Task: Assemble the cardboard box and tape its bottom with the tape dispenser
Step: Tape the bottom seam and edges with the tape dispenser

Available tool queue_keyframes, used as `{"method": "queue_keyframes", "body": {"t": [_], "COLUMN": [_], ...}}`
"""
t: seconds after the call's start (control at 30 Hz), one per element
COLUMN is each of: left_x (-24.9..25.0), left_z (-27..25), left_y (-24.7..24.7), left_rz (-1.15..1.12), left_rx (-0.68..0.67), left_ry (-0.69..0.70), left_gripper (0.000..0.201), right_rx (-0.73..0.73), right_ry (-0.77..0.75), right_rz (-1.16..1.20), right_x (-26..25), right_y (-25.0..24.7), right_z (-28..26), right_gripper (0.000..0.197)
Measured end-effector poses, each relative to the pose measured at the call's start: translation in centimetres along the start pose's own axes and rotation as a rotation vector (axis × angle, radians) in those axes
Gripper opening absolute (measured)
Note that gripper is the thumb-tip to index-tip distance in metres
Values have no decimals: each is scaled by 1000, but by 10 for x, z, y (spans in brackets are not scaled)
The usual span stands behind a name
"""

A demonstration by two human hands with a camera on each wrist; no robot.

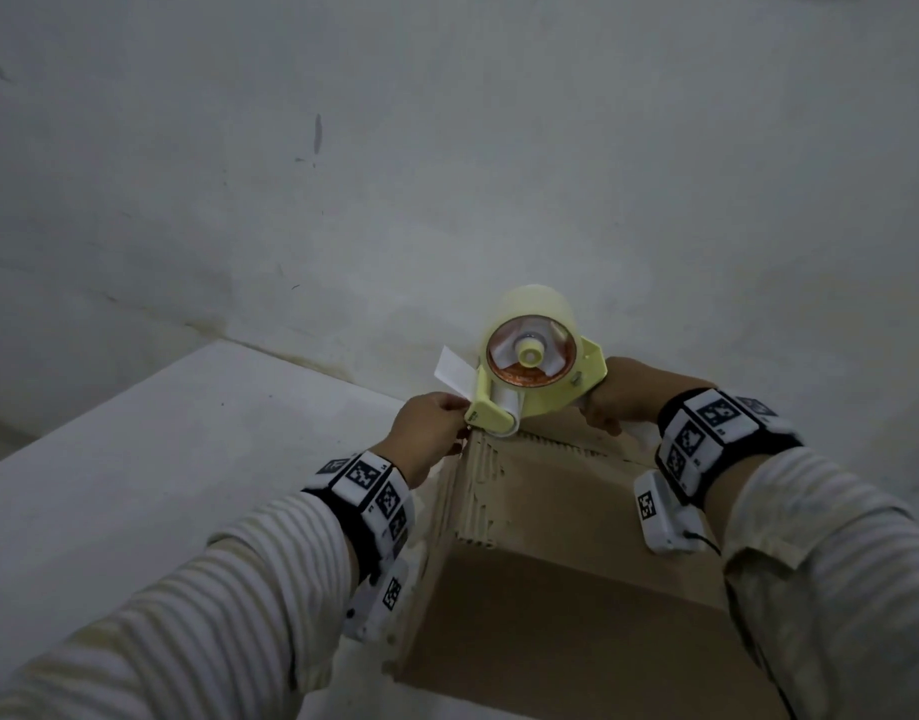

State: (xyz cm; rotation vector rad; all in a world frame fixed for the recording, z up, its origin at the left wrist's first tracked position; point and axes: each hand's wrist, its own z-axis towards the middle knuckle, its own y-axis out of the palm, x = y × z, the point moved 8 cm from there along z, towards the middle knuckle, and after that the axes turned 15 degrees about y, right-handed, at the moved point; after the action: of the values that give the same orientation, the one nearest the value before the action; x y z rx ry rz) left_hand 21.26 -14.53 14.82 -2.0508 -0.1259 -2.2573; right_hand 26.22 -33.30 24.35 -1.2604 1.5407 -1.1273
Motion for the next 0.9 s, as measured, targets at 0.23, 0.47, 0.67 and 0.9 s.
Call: {"method": "queue_keyframes", "body": {"t": [0.23,0.47,0.67,0.9], "left_x": [-11,7,21,40], "left_z": [-8,-15,-27,-52], "left_y": [-3,5,10,18], "left_rz": [194,208,340,565], "left_rx": [-162,-246,-165,74], "left_ry": [-165,-166,-159,-210], "left_gripper": [28,16,25,13], "right_rx": [2,-11,-12,5], "right_ry": [11,-17,-141,-475], "right_rz": [0,-52,-107,-89], "right_x": [-1,-3,-7,3], "right_y": [0,-2,-12,-28], "right_z": [-1,-7,-18,-38], "right_gripper": [28,25,17,21]}}
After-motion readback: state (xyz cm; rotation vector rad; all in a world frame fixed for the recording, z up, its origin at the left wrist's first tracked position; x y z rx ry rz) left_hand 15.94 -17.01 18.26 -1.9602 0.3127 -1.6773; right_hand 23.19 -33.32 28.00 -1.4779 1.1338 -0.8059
